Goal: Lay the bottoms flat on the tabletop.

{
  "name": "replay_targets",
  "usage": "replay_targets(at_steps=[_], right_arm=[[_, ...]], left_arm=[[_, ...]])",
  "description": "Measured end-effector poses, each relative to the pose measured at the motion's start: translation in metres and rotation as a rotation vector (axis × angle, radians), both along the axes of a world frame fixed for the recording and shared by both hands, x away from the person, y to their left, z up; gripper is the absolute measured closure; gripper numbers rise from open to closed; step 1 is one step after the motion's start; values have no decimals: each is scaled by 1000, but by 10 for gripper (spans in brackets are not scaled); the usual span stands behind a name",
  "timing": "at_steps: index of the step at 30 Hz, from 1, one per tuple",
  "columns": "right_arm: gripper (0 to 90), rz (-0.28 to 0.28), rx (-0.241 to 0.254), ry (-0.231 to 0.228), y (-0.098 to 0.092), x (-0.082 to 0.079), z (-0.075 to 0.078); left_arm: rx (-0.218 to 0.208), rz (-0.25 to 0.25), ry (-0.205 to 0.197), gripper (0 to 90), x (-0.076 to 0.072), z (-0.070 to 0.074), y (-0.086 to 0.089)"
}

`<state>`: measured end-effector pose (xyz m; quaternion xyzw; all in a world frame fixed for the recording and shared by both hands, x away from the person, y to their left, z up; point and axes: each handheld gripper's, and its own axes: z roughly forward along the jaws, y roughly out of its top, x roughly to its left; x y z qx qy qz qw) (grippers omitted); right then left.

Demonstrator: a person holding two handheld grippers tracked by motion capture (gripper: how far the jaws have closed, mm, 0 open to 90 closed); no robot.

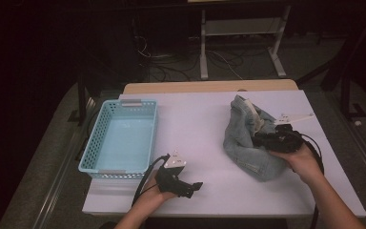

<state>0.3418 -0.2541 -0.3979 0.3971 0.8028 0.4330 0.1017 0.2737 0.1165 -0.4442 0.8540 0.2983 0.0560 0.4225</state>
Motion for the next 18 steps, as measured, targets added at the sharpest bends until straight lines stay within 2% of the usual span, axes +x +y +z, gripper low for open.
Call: replay_targets(at_steps=[4,9,12,18], right_arm=[[760,22,-2,10,0,3,-2],[786,21,-2,10,0,4,-3],[840,24,-5,-5,0,4,-2],[872,27,-5,-23,-1,3,1]], left_arm=[[2,-5,3,61,0,-1,-2],[4,-8,3,61,-1,0,-1],[1,-4,1,61,0,0,0],[2,-6,4,62,0,-1,-1]])
